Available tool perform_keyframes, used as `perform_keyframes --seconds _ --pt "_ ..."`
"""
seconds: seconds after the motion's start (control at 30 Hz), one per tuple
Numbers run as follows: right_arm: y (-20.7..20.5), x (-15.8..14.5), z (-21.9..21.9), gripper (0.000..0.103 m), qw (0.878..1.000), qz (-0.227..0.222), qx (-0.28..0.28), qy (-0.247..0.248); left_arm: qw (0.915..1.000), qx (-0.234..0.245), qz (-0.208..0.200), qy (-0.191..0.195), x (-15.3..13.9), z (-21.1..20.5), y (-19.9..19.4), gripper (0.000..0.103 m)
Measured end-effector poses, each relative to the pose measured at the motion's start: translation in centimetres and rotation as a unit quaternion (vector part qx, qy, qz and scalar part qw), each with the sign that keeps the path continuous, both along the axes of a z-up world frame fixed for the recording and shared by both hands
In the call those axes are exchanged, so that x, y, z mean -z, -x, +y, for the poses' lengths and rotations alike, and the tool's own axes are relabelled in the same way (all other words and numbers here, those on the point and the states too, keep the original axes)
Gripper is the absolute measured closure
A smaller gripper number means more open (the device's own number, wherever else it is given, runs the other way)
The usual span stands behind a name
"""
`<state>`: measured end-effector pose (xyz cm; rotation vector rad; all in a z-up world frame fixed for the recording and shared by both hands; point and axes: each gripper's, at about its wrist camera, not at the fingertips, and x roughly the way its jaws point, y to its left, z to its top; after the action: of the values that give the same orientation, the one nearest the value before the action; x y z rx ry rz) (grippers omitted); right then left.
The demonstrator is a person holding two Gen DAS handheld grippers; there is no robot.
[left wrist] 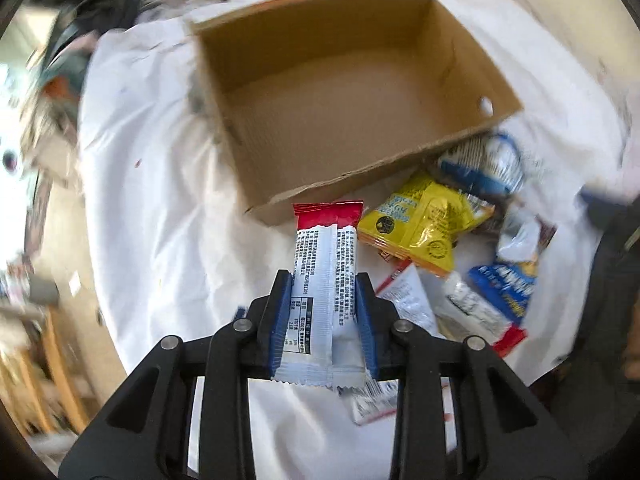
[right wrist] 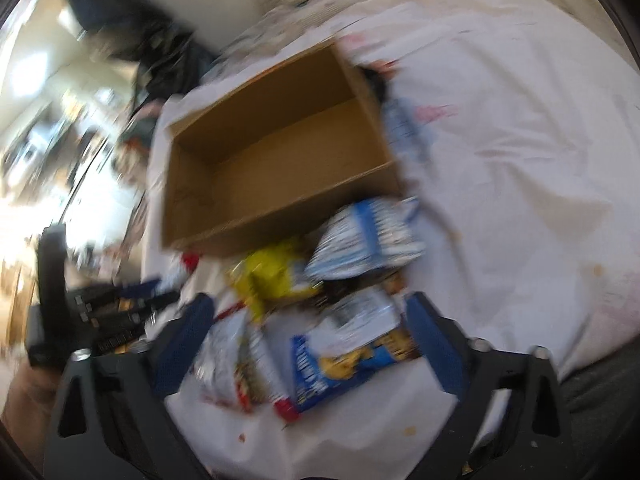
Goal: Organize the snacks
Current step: 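Grasp a white-and-red snack bar with the left tool while the right tool grasps another bar, then carry both held snack bars over the cardboard box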
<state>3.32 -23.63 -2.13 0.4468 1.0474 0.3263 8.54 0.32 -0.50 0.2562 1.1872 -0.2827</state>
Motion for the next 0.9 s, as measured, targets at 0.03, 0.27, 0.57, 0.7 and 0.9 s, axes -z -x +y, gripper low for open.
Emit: perform_keyframes --seconds 0.03,0.27,0.57,0.7,0.9 --pt "0.0 0.4 1.3 0.026 0.999 0.009 -0.032 -0.001 0.9997 -0.021 0.001 0.015 -0.7 1.2 0.1 0.076" --pt "0.2 3.6 8.6 0.043 0.980 0.052 -0.158 0.110 0.9825 -0.159 0.023 0.095 0.9 5.8 2.3 0.076" --pt "-0.7 7.1 12.6 0.075 0.958 0.071 -0.201 0.192 0.9776 -0.179 0.025 0.108 2.1 4.8 2.8 0.076" --pt "-0.4 7.5 13.2 0.087 0.960 0.065 -0.198 0.189 0.9770 -0.176 0.028 0.118 1.9 4.7 2.9 0.076" --pt "0.6 5.1 11.2 0.087 0.975 0.038 -0.177 0.129 0.9771 -0.182 0.009 0.109 1.5 4.8 2.8 0.076"
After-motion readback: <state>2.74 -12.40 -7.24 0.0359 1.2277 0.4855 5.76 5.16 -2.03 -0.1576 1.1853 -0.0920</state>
